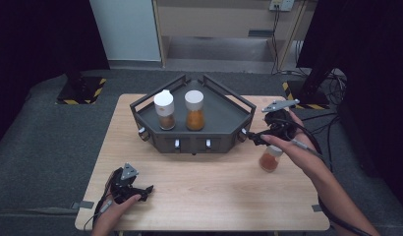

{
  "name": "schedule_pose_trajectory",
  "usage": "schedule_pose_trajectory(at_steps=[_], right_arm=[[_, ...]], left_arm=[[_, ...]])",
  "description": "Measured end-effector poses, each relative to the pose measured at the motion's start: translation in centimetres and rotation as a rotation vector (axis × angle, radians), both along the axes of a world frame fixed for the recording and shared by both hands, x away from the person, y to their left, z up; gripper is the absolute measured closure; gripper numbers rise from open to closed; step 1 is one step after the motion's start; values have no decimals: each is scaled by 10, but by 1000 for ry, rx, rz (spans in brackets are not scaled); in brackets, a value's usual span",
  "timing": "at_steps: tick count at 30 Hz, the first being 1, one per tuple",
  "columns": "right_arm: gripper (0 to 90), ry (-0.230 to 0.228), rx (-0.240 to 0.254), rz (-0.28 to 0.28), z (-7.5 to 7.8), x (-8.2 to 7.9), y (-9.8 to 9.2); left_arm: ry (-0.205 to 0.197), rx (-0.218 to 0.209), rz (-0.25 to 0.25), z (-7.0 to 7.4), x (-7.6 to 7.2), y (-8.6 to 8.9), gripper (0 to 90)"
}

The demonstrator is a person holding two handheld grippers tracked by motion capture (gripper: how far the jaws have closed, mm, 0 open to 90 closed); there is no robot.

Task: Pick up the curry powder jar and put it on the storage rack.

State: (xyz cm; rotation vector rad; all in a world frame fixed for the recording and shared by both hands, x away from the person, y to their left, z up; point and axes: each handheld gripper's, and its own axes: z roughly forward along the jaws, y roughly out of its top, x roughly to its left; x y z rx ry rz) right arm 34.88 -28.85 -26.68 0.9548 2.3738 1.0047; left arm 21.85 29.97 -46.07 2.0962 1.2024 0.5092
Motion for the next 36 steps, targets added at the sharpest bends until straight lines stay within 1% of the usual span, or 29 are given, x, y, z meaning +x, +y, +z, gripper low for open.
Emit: schedule_pose_trajectory(at_steps=[5,10,17,21,22,27,34,36], right_arm=[[43,-1,-3,-24,-2,-3,-12],[43,1,4,-49,-4,-5,-24],[43,-2,0,-72,-6,-8,-35],[46,-18,18,-81,-11,-12,-43],[45,-15,22,-82,-12,-12,-44],[44,-7,10,-92,-16,-14,-48],[43,-1,28,-97,-24,-16,-55],[42,0,27,-96,-26,-17,-56]], left_arm=[[0,0,0,0,0,0,0],[0,0,0,0,0,0,0],[0,0,0,0,0,0,0],[0,0,1,0,0,0,0],[0,0,1,0,0,0,0],[0,0,1,0,0,0,0],[0,0,2,0,0,0,0],[0,0,2,0,0,0,0]])
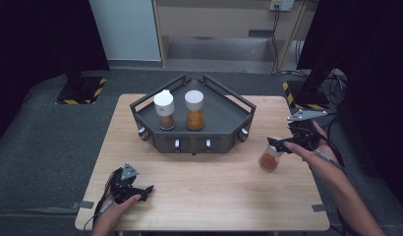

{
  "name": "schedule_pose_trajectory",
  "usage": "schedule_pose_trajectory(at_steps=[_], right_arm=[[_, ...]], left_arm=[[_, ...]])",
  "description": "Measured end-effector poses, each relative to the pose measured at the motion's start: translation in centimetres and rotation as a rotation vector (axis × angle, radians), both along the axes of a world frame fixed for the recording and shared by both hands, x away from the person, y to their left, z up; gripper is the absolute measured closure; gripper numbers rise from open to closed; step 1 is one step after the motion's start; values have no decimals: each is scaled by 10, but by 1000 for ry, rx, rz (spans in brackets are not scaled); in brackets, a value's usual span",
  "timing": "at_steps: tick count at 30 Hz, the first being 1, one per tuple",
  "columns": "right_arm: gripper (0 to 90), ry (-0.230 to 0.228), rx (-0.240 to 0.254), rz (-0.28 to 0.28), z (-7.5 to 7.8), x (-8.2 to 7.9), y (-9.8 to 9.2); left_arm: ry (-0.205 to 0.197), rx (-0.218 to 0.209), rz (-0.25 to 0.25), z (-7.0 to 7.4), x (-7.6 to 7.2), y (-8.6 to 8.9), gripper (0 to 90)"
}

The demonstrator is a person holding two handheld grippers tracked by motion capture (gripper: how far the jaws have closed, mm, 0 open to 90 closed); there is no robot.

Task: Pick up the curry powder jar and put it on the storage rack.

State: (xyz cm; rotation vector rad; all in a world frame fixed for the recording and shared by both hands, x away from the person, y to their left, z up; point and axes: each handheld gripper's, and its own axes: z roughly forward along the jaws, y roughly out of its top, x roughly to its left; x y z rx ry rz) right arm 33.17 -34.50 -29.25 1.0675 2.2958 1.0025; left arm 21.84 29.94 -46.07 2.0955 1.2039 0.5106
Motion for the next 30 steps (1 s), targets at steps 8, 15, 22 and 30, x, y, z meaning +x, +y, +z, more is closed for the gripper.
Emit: schedule_pose_trajectory(at_steps=[8,15,22,30], right_arm=[[40,-2,1,-7,-14,-3,-8],[40,7,3,-15,-26,-4,-12],[40,27,2,-25,-36,-5,-13],[45,48,18,-36,-47,-5,-18]], left_arm=[[0,0,0,0,0,0,0],[0,0,0,0,0,0,0],[0,0,0,0,0,0,0],[0,0,1,0,0,0,0]])
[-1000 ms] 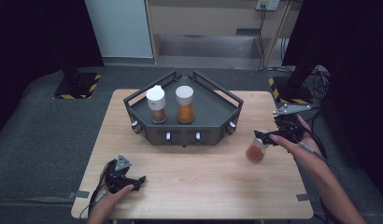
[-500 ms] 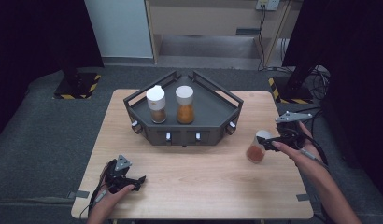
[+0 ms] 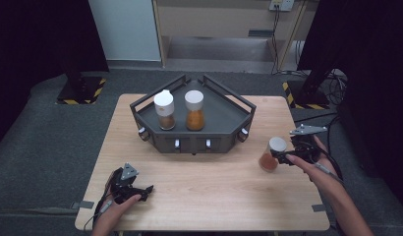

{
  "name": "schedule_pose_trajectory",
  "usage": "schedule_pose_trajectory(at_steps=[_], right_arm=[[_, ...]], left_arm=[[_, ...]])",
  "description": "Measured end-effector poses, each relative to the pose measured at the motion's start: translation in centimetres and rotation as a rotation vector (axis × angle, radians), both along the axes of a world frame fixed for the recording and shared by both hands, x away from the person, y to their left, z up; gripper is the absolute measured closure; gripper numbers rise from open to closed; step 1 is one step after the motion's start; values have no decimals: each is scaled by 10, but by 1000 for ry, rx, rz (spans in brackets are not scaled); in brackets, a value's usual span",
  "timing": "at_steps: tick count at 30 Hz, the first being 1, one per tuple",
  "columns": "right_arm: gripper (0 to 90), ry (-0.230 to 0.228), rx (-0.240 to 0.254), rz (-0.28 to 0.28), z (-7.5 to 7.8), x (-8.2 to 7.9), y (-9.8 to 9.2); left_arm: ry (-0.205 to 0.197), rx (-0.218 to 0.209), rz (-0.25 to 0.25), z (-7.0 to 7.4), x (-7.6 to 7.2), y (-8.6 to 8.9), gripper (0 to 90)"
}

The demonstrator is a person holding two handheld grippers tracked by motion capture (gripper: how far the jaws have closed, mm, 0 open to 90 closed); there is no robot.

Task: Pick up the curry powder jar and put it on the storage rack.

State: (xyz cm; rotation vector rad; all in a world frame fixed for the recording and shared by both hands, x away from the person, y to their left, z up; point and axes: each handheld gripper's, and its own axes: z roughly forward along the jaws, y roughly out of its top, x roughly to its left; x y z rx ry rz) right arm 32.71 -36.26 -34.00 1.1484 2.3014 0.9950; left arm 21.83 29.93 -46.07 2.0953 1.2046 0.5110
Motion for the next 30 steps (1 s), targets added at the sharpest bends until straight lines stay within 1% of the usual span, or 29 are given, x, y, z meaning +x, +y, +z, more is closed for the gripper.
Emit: schedule_pose_trajectory(at_steps=[15,21,30], right_arm=[[47,20,5,-13,-17,1,-3],[51,30,21,-17,-24,2,-4],[52,34,30,-26,-32,0,-7]], left_arm=[[0,0,0,0,0,0,0],[0,1,0,0,0,0,0],[0,0,0,0,0,0,0]])
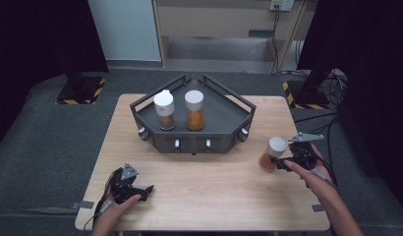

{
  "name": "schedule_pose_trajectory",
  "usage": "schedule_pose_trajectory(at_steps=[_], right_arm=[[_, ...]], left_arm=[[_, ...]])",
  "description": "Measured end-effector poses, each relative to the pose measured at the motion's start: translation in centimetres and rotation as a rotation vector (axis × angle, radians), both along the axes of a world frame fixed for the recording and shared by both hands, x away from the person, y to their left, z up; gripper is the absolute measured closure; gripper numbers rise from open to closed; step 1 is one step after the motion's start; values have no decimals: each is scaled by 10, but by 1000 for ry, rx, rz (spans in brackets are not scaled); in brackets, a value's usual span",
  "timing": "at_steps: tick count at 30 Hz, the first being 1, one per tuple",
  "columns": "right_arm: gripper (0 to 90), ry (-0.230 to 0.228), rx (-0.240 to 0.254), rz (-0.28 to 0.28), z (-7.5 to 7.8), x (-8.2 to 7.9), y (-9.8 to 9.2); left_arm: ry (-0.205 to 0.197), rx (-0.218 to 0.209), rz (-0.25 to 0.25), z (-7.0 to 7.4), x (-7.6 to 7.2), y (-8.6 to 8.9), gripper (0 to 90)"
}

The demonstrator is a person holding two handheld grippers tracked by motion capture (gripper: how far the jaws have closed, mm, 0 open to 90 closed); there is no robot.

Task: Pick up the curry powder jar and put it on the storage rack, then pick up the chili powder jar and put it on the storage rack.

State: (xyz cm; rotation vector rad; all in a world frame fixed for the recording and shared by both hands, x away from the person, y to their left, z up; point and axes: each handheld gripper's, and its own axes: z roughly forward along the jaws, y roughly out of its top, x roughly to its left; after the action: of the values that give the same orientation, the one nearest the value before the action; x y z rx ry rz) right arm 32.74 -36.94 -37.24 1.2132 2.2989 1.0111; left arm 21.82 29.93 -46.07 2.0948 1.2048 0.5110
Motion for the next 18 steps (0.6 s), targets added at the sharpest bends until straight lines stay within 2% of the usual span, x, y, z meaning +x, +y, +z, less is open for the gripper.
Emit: schedule_pose_trajectory(at_steps=[8,18], right_arm=[[64,3,13,-10,-7,-2,-2],[116,-3,16,-19,-11,5,3]], left_arm=[[-1,2,1,0,0,0,0],[-1,2,3,0,-1,-1,0]])
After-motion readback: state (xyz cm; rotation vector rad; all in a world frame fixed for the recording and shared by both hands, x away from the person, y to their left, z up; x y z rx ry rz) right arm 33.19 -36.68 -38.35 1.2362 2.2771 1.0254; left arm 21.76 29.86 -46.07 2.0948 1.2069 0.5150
